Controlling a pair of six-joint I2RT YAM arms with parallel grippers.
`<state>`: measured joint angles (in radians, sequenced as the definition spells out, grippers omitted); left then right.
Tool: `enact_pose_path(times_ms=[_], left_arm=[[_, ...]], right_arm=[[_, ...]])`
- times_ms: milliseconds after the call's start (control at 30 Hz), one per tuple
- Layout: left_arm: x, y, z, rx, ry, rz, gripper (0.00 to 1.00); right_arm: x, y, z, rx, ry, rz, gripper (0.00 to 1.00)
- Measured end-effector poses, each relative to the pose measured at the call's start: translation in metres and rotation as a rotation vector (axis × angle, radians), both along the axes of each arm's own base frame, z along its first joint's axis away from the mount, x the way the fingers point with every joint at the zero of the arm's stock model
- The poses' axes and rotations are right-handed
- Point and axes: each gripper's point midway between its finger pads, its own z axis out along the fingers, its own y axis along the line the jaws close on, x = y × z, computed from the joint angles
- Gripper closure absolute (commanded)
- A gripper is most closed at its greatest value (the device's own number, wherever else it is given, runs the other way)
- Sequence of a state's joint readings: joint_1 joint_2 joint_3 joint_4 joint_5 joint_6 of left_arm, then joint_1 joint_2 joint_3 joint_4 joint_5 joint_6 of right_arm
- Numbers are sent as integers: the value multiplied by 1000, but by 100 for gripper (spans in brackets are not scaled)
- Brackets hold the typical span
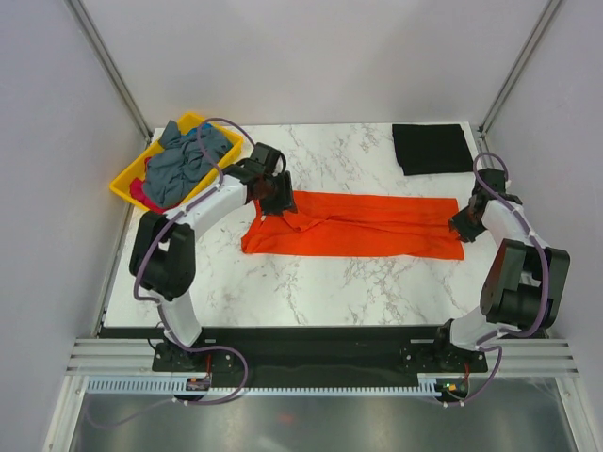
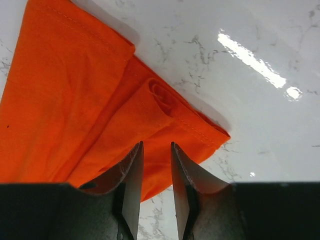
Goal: Fold and stack the t-shirts
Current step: Fold the tshirt
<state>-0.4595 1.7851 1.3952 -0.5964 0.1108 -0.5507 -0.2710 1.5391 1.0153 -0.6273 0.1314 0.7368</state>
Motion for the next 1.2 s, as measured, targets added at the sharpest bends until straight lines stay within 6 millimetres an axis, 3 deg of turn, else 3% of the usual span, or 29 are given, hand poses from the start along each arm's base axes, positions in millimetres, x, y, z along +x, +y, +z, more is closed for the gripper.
enact_pose_path(times_ms=[200,667,833,933,1000,1200], left_arm=[[-1,-11,-28,-7,75,-60,43],[-3,-19,-55,-21,123,-114,43],[-3,-23,-67,-35,148,-120,62],[-3,-25,-68,-45,156,-120,79],[-1,-27,-66,-51,152,-115,95],[7,-26,-62,-37,124,-97,98]], right_arm=[[17,3,-9,33,-41,-2,63],[29,4,-11,42,-86,-1,63],[29,3,-14,44,-81,-1,62],[30,3,-15,44,-80,-2,62],[30,3,-17,45,-78,-3,62],[27,2,-18,41,-66,-23,60]])
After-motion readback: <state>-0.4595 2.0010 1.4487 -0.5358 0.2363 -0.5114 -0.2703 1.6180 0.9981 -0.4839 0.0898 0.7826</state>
